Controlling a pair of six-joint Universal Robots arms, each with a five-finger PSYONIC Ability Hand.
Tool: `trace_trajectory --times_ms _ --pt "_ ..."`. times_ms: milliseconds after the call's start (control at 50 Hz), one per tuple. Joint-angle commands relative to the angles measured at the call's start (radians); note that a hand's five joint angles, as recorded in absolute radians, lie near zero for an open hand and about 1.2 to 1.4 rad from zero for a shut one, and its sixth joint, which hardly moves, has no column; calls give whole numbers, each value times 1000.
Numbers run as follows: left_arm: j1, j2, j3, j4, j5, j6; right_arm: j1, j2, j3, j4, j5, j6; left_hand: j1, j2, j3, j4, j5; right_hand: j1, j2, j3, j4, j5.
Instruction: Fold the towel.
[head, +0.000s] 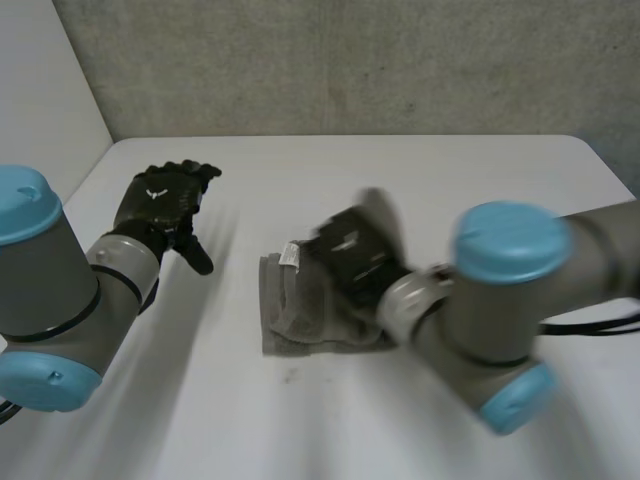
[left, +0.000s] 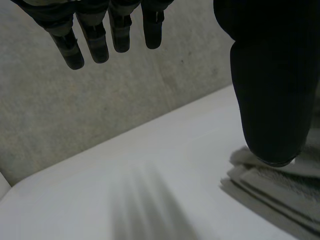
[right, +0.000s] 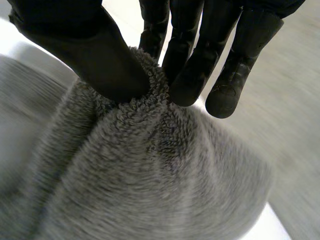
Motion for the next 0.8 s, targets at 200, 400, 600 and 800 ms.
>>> trace_trajectory --times_ms 200,400,600,800 --pt "-11 18 102 -80 -51 -117 130 89 -179 145 -45 123 19 23 22 22 7 -1112 -1134 -1156 -1166 -1160" --pt "-140 -141 241 -115 -52 -203 -115 -95 -23 154 50 532 34 38 37 37 22 -1112 -1134 -1156 -1166 -1160" --pt "-215 -376 350 -268 -184 -287 -140 77 -188 304 24 551 43 47 46 46 30 -1112 -1134 -1156 -1166 -1160" --pt "-215 -433 317 -298 -253 -287 -109 287 -353 403 36 410 28 32 31 31 16 -1112 -1134 -1156 -1166 -1160"
